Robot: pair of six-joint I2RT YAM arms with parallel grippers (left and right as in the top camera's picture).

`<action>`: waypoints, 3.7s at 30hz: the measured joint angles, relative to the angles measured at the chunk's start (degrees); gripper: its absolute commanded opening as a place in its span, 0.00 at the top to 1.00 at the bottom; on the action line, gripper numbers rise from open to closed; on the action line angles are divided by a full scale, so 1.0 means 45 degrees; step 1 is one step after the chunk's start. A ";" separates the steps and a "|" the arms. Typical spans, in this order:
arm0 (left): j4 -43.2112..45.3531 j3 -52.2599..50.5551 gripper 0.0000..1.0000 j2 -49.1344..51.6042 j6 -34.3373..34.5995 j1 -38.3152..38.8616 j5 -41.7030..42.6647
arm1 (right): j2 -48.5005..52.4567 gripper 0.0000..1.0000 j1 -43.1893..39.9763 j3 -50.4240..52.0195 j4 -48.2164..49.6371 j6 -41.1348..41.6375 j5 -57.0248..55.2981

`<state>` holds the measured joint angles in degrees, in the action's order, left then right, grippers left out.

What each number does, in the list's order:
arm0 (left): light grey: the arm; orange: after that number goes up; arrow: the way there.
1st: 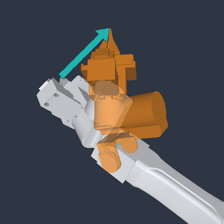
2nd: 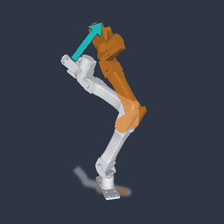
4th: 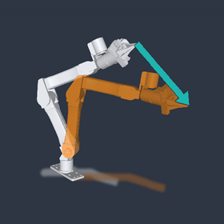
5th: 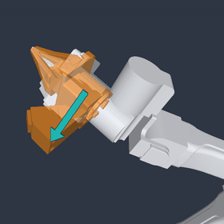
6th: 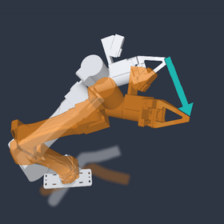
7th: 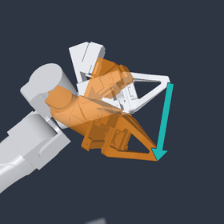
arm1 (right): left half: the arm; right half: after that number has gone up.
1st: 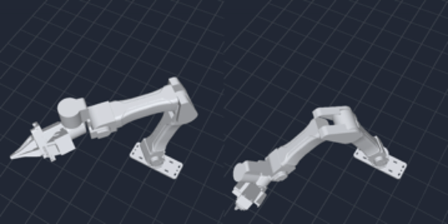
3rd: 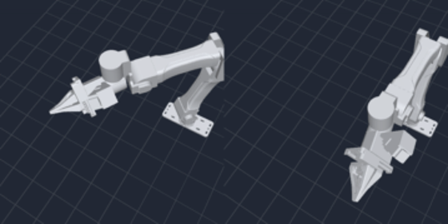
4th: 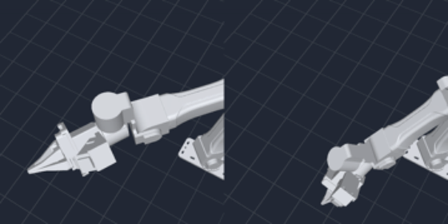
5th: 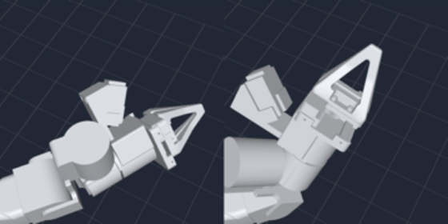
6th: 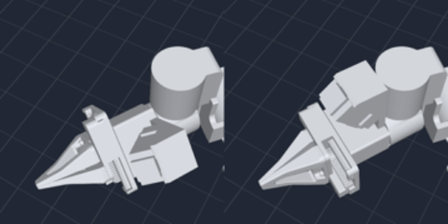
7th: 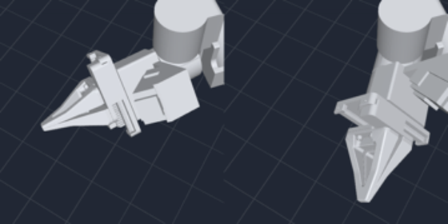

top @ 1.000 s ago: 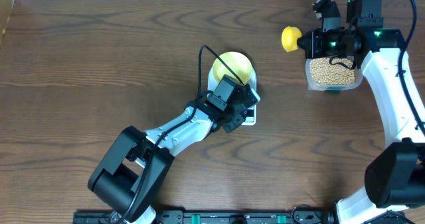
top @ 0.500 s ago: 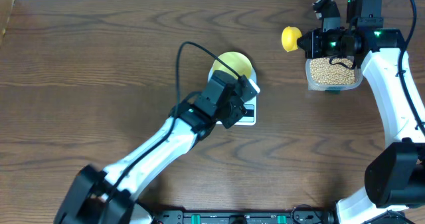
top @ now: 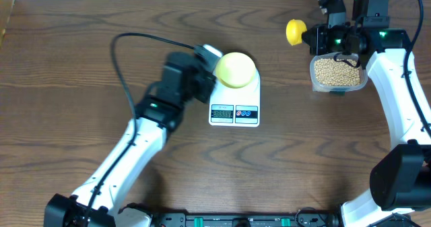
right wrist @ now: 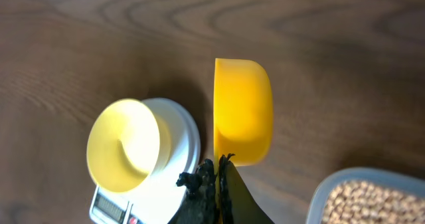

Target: Scoop item into bowl and weigh 50g on scale

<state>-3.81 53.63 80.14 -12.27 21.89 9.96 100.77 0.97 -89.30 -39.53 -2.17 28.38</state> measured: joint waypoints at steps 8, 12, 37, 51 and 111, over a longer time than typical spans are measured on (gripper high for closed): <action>0.0729 0.0000 0.92 0.0063 0.0345 -0.2526 -0.0005 | 0.0000 0.99 0.0000 0.0000 0.0602 -0.0607 -0.0617; 0.0646 0.0000 0.92 0.0384 0.0393 -0.3283 -0.0024 | 0.0000 0.99 0.0000 0.0000 0.0612 -0.0787 -0.1229; -0.2759 -0.0005 0.92 -0.0233 0.1496 -0.2278 0.1744 | 0.0000 0.99 0.0000 -0.0005 -0.1127 0.0102 -0.1569; -0.5969 -0.0024 0.32 -0.2331 -0.1457 0.0724 0.2399 | -0.0005 0.99 0.0000 -0.0005 -0.1787 -0.0806 -0.1549; -0.5100 -0.0024 0.07 -0.1409 -0.5867 -0.3371 0.7480 | -0.0005 0.99 0.0000 -0.0005 -0.2103 -0.1637 -0.1549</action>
<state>-26.76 53.52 73.80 -38.68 6.72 43.62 100.75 0.97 -89.32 -48.99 -9.54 21.41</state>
